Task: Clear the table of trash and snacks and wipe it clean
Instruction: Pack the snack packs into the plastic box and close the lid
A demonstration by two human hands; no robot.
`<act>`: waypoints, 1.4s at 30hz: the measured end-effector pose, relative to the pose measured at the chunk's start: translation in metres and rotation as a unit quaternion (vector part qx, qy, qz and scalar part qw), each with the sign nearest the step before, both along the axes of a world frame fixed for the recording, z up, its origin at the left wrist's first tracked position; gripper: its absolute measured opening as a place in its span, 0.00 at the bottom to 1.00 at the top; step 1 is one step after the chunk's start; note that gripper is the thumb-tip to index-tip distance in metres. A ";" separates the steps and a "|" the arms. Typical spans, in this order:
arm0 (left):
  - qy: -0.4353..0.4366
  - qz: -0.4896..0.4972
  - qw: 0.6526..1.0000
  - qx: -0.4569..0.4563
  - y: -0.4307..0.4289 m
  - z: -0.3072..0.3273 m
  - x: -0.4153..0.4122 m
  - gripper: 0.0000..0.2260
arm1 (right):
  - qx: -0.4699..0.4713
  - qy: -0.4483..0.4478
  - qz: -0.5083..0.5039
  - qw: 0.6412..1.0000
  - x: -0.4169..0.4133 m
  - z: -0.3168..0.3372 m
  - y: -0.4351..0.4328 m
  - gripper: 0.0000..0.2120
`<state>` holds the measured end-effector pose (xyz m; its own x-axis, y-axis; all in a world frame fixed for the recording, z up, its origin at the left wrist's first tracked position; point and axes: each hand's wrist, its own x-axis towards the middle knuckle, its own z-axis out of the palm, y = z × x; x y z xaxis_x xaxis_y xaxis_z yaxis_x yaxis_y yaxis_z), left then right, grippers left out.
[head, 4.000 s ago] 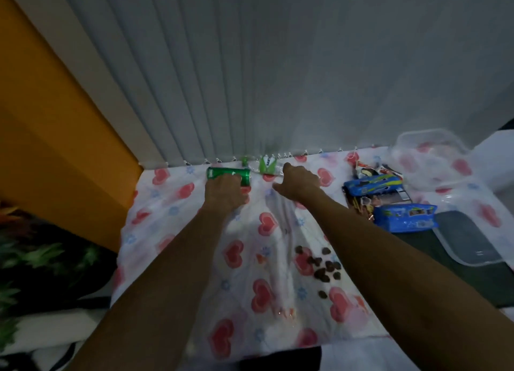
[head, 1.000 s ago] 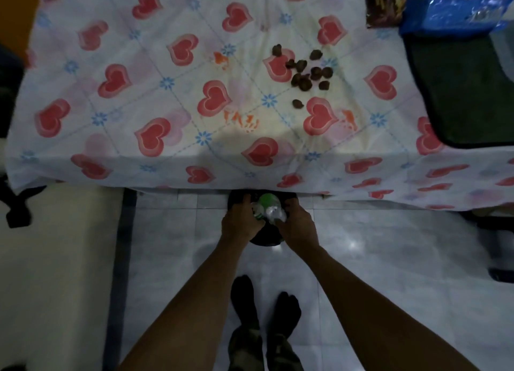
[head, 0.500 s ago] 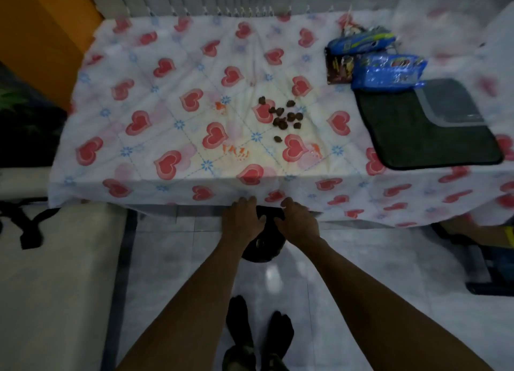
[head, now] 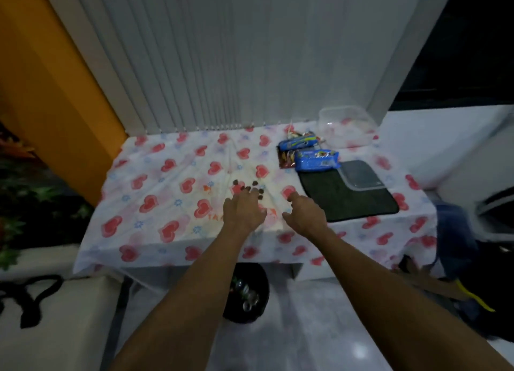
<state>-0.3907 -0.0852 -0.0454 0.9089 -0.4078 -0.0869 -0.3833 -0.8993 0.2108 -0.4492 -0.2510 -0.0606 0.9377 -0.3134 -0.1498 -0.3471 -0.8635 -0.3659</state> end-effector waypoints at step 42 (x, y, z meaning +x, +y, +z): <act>0.035 -0.103 0.992 0.056 -0.248 -0.049 0.273 0.27 | -0.135 0.128 0.042 0.982 0.217 -0.037 -0.241 0.36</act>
